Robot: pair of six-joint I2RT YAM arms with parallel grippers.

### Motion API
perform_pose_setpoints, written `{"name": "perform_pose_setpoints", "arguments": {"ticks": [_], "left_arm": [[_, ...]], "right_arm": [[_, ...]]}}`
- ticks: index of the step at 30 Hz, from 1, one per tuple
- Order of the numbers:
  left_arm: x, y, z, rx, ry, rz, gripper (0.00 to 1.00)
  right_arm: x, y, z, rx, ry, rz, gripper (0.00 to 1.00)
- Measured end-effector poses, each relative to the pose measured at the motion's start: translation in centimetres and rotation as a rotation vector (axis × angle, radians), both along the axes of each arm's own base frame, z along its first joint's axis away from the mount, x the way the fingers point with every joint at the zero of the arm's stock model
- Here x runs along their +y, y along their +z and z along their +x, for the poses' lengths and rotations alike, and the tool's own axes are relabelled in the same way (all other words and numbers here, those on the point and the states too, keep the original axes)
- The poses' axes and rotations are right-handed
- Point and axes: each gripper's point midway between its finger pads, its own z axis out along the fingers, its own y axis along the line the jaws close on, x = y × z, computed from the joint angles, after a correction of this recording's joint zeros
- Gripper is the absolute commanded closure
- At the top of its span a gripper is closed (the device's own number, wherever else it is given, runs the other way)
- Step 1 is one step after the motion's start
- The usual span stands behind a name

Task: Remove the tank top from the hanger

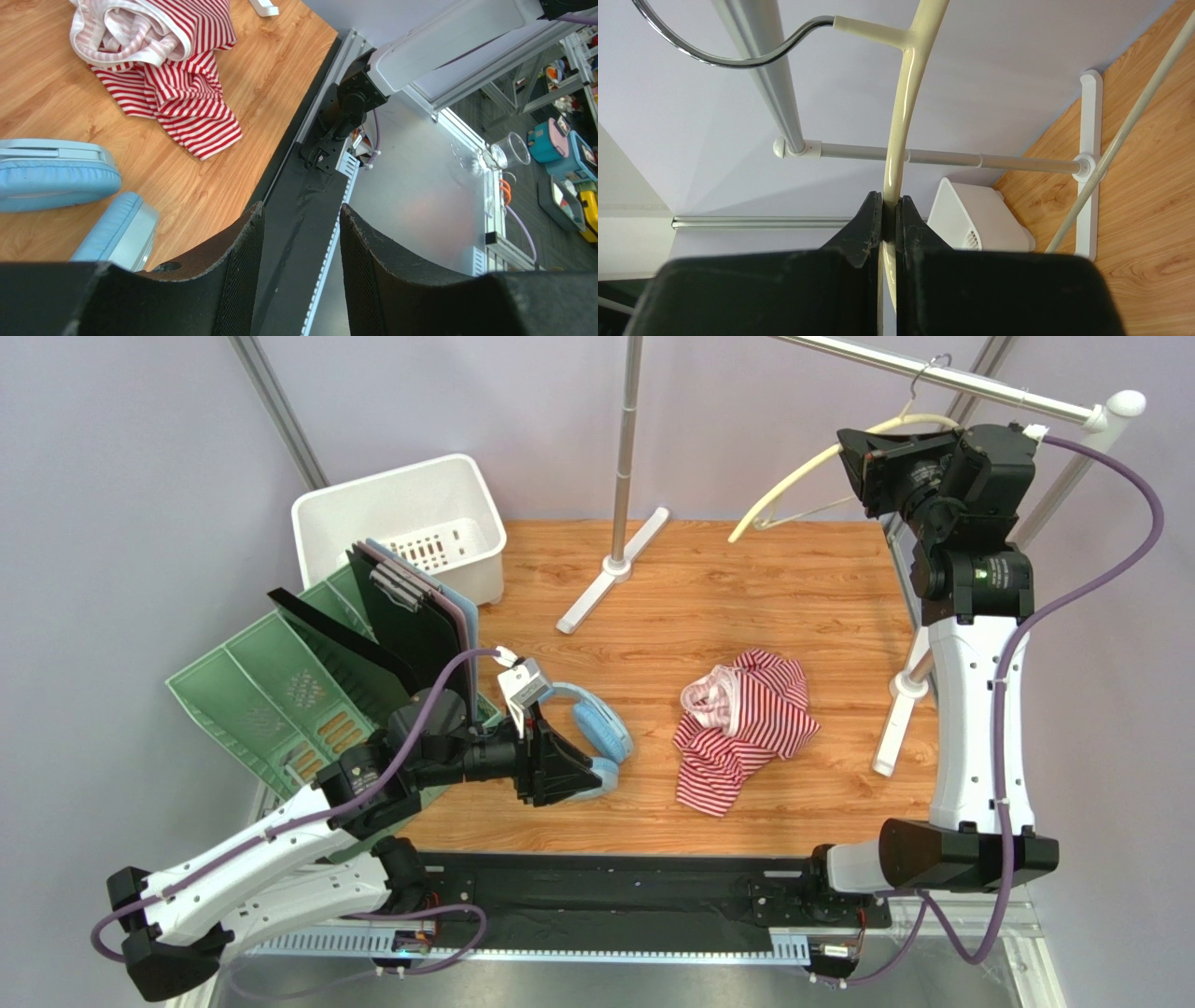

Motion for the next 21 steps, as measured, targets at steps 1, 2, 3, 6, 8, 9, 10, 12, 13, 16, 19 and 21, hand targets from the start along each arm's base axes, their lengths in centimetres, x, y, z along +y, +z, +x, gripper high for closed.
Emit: {"name": "perform_pose_setpoints", "arguments": {"ticks": [1,2,3,6,8,9,10,12,13,16,19,21], "left_arm": [[0.0,0.0,0.0,0.000,0.002,0.001,0.48],[0.1,0.0,0.0,0.000,0.003,0.002,0.48],[0.1,0.0,0.1,0.000,0.006,0.003,0.48],[0.1,-0.1,0.1,0.001,0.008,0.005,0.48],[0.1,-0.2,0.1,0.003,0.010,0.008,0.47],[0.2,-0.2,0.1,0.004,0.010,0.010,0.47],[0.2,-0.3,0.1,0.005,0.010,0.012,0.46],[0.1,-0.4,0.1,0.006,0.010,0.014,0.46],[0.1,-0.4,0.1,0.007,0.011,0.015,0.45],[0.1,-0.5,0.2,0.009,0.012,0.018,0.44],[0.1,-0.5,0.2,0.010,0.013,0.020,0.42],[0.1,-0.6,0.2,0.011,0.013,0.022,0.40]], "right_arm": [[-0.1,-0.2,0.1,0.005,-0.004,0.003,1.00],[-0.3,-0.4,0.2,0.011,-0.007,0.005,1.00],[-0.4,-0.6,0.2,0.016,-0.011,0.009,1.00],[-0.6,-1.3,0.4,0.029,-0.016,0.014,1.00],[-0.7,-1.5,0.4,0.024,-0.017,0.012,0.96],[-0.7,-1.6,0.3,0.021,-0.018,0.011,0.89],[-0.8,-1.6,0.0,0.017,-0.020,0.010,0.85],[-0.7,-1.7,-0.7,0.010,-0.020,0.005,0.70],[-0.7,-1.8,-1.0,0.008,-0.019,-0.001,0.65],[-0.4,-2.1,-1.9,0.006,-0.003,-0.020,0.46],[-0.1,-2.8,-2.6,0.014,0.023,-0.062,0.28],[0.2,-3.6,-3.0,0.025,0.042,-0.100,0.19]]}}
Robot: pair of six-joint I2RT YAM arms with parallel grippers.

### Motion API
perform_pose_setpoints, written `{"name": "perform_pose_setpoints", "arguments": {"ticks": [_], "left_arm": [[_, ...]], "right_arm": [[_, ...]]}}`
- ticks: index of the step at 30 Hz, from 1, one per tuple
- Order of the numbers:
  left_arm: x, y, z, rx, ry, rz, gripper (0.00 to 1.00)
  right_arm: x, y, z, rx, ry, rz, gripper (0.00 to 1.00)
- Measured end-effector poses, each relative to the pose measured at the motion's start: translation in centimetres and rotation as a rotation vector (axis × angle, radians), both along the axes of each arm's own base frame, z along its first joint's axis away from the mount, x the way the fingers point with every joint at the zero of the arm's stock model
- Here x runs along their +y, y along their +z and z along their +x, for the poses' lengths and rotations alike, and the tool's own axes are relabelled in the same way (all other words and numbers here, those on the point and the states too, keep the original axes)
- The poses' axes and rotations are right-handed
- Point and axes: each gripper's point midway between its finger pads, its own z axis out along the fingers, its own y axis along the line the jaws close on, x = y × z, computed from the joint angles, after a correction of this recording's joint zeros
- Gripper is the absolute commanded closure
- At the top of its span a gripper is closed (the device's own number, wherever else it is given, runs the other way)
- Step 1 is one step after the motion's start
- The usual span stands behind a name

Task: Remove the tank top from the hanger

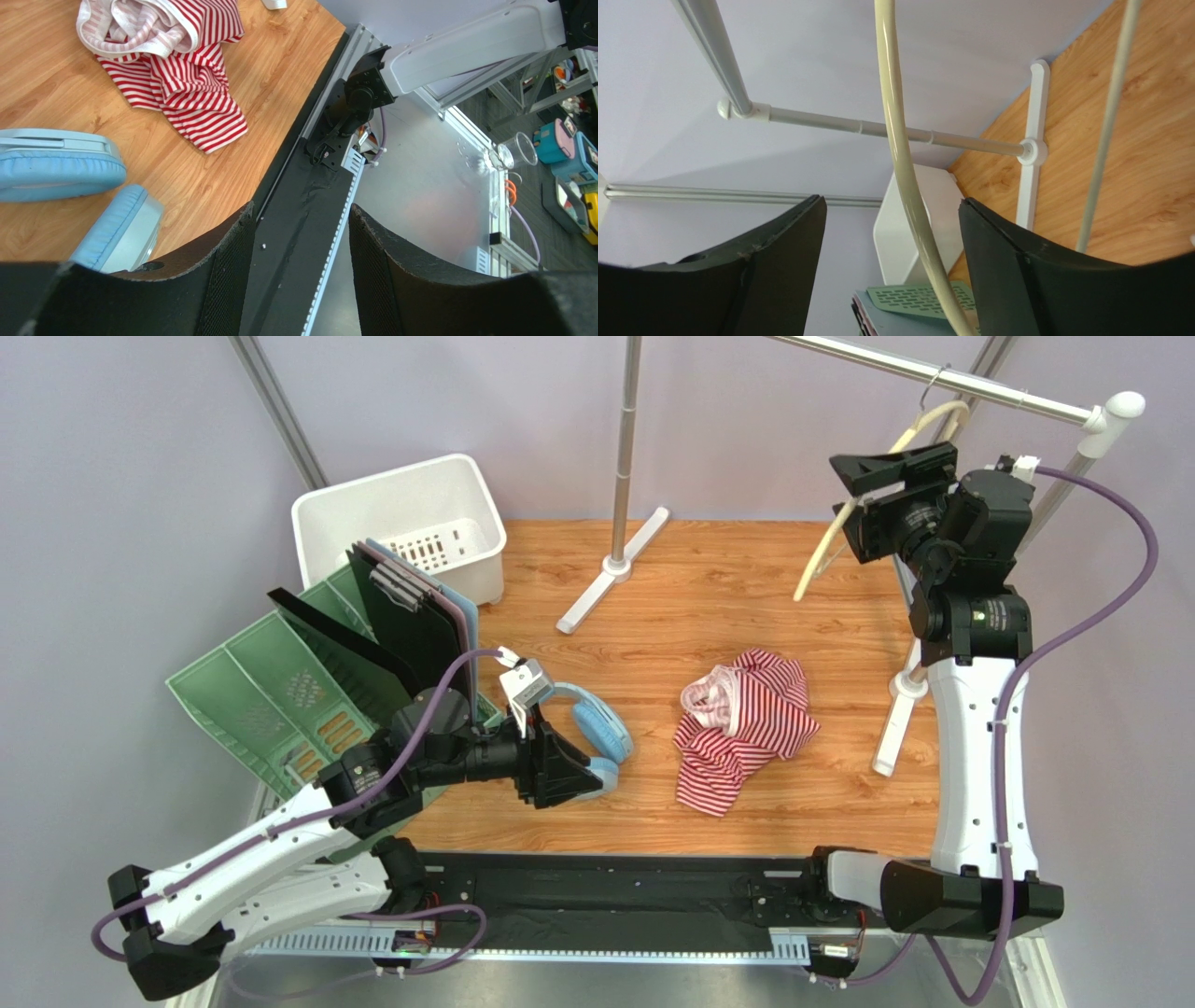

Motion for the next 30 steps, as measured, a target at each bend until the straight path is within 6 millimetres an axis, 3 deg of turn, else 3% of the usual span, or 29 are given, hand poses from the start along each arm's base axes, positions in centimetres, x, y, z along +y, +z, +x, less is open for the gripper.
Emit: {"name": "perform_pose_setpoints", "arguments": {"ticks": [2,6,10,12,15,19,25,30], "left_arm": [[-0.1,-0.1,0.1,0.001,0.000,0.005,0.40],[-0.3,-0.6,0.2,0.011,-0.001,0.021,0.40],[-0.4,-0.9,0.3,0.015,-0.001,0.028,0.39],[-0.4,-1.0,0.3,0.015,-0.002,0.033,0.39],[-0.7,-1.6,0.5,0.022,-0.003,0.052,0.39],[-1.1,-2.6,0.8,0.036,-0.005,0.081,0.39],[-1.6,-3.1,1.1,0.046,-0.008,0.095,0.39],[-1.9,-2.7,1.1,0.042,-0.015,0.078,0.38]], "right_arm": [[0.1,-0.9,-0.6,0.020,0.016,-0.044,0.11],[0.1,-2.0,-2.8,0.044,0.045,-0.179,0.04],[-0.2,-2.8,-7.2,0.035,0.052,-0.335,0.00],[-0.6,-4.1,-10.0,0.039,0.037,-0.402,0.00],[-1.4,-8.0,-14.6,0.083,0.010,-0.492,0.00],[-1.7,-13.2,-18.1,0.149,0.007,-0.538,0.00],[-1.5,-23.3,-19.1,0.354,0.041,-0.464,0.00],[-0.9,-30.4,-18.9,0.495,0.033,-0.312,0.00]]}}
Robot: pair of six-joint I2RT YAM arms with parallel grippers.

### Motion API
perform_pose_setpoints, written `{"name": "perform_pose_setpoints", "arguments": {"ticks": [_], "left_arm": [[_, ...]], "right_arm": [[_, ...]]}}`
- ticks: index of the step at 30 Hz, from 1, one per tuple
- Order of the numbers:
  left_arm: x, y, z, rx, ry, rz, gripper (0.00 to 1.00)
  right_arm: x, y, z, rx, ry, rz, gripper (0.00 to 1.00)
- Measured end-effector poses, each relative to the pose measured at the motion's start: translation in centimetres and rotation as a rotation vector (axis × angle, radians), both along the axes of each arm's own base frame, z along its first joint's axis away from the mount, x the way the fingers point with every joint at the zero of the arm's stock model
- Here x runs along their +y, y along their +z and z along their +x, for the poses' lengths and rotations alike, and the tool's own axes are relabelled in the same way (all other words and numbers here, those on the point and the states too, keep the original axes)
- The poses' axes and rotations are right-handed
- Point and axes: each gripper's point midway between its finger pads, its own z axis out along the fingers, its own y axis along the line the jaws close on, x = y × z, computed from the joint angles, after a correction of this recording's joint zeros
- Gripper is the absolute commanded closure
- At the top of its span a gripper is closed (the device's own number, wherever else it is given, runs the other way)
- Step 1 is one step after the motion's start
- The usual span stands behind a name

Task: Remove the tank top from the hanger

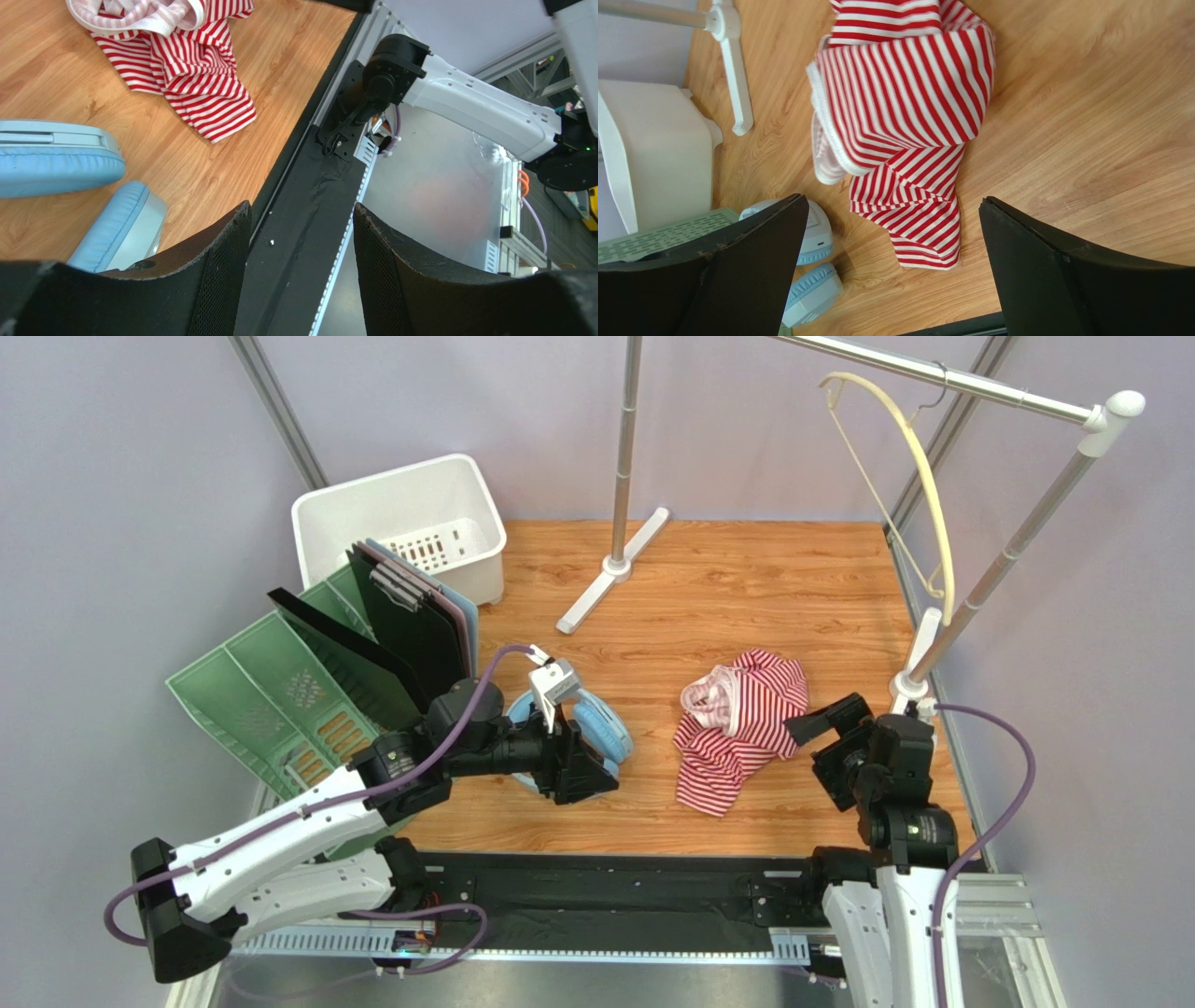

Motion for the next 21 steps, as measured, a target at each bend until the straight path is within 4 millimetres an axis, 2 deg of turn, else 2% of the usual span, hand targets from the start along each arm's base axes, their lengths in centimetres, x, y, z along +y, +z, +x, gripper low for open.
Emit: {"name": "perform_pose_setpoints", "arguments": {"ticks": [5,10,21], "left_arm": [[0.1,0.9,-0.5,-0.009,-0.008,-0.031,0.38],[0.3,1.7,-0.7,-0.018,-0.010,-0.055,0.38],[0.3,1.7,-0.8,-0.011,-0.008,-0.056,0.38]], "right_arm": [[0.5,-4.9,0.8,0.117,-0.061,0.109,0.00],[1.1,-8.3,2.1,0.163,-0.071,0.174,0.00],[1.5,-10.7,4.6,0.137,-0.083,0.230,0.00]]}}
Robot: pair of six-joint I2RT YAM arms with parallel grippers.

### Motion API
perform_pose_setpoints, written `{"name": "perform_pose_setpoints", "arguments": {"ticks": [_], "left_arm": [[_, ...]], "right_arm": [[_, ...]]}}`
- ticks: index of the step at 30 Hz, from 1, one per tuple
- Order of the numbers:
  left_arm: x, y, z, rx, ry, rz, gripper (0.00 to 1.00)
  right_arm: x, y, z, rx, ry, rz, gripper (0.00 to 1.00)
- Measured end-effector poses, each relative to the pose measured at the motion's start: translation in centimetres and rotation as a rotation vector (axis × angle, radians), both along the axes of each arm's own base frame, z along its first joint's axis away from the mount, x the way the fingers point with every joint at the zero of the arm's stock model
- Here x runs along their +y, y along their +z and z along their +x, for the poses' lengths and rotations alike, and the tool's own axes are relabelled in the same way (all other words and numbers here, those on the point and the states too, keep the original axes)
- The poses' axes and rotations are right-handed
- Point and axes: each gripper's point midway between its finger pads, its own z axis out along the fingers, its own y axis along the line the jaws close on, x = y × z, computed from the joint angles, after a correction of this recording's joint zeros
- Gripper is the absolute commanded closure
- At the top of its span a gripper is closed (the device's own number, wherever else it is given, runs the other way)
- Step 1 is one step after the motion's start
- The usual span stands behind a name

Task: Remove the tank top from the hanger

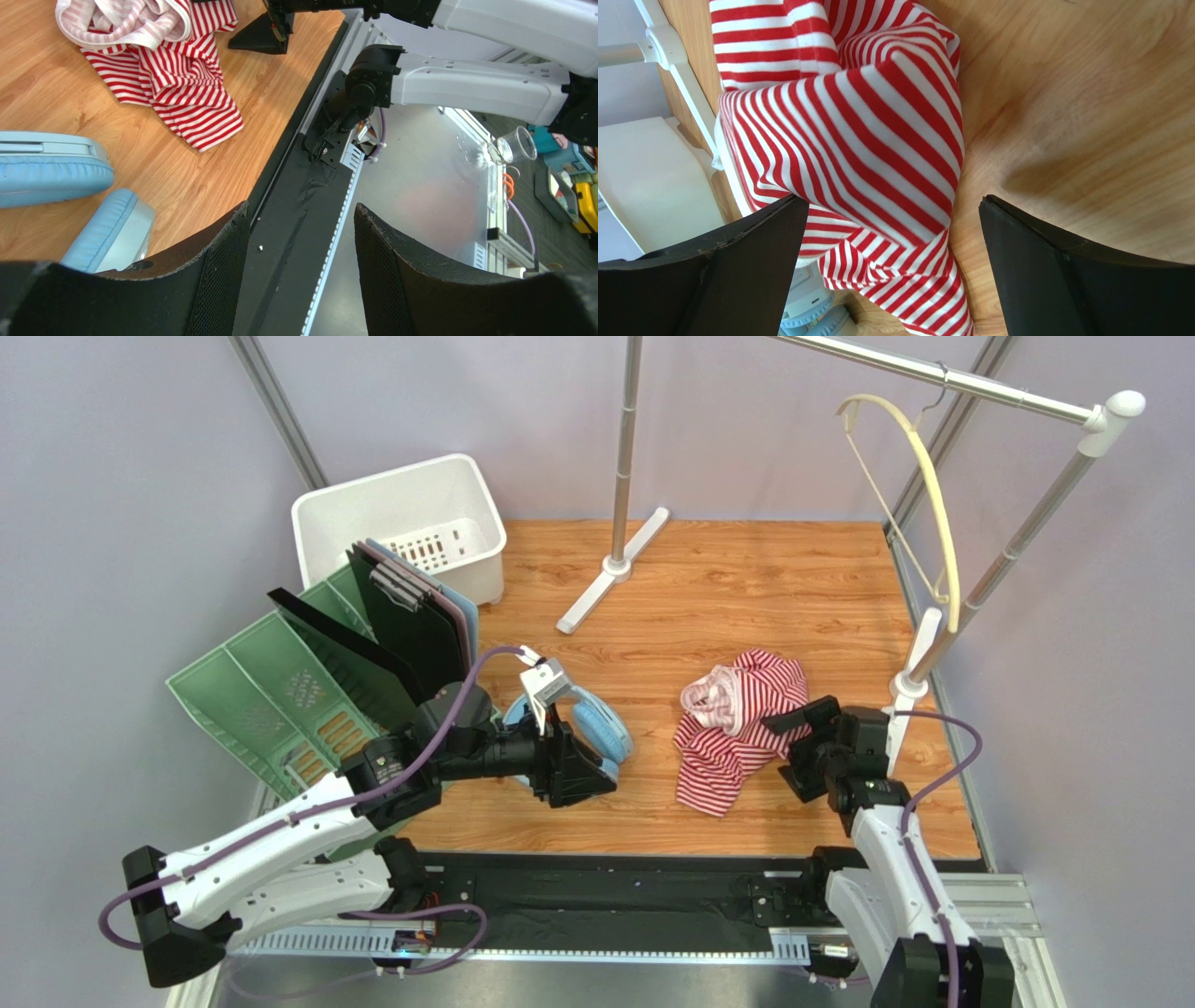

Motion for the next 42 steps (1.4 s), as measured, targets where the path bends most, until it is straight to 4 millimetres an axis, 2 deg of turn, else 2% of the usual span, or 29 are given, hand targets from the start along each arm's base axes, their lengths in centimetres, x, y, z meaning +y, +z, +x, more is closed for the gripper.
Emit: {"name": "perform_pose_setpoints", "arguments": {"ticks": [6,12,13,17,18,20,24,27,31,32,37,42], "left_arm": [[-0.1,0.0,-0.2,0.003,-0.005,0.001,0.38],[-0.1,-0.1,-0.1,0.003,0.000,0.002,0.38],[-0.1,-0.1,-0.1,0.004,0.001,0.003,0.37],[0.0,-0.2,-0.1,0.006,0.001,0.007,0.32],[0.0,-0.3,-0.1,0.007,0.000,0.010,0.30],[-0.1,-0.4,-0.1,0.010,-0.001,0.014,0.29],[-0.4,-0.9,0.0,0.019,-0.008,0.032,0.24],[-0.9,-0.6,0.5,0.014,-0.006,0.046,0.15],[-1.5,0.7,1.5,-0.040,0.009,0.043,0.10],[-1.6,1.0,1.7,-0.057,0.013,0.042,0.01],[-2.3,2.5,2.8,-0.181,0.030,0.020,0.01],[-4.6,2.6,3.0,-0.329,0.013,0.030,0.01]], "right_arm": [[0.5,-1.4,0.9,0.041,0.019,0.029,0.04],[1.3,-1.5,2.1,0.020,0.057,0.034,0.23],[1.4,-1.5,2.2,0.018,0.060,0.033,0.35],[1.3,-1.7,2.4,0.008,0.082,0.008,0.68],[1.3,-1.6,2.4,0.003,0.093,-0.004,0.82],[1.3,-1.5,2.5,-0.010,0.121,-0.028,0.99],[1.5,0.1,3.2,-0.067,0.204,-0.075,1.00],[2.3,2.6,4.0,-0.146,0.303,-0.104,1.00],[4.3,6.1,4.4,-0.249,0.453,-0.122,1.00],[5.0,7.1,4.2,-0.276,0.497,-0.124,1.00],[8.6,11.3,2.4,-0.397,0.675,-0.094,1.00],[10.0,14.3,0.8,-0.476,0.730,-0.024,1.00]]}}
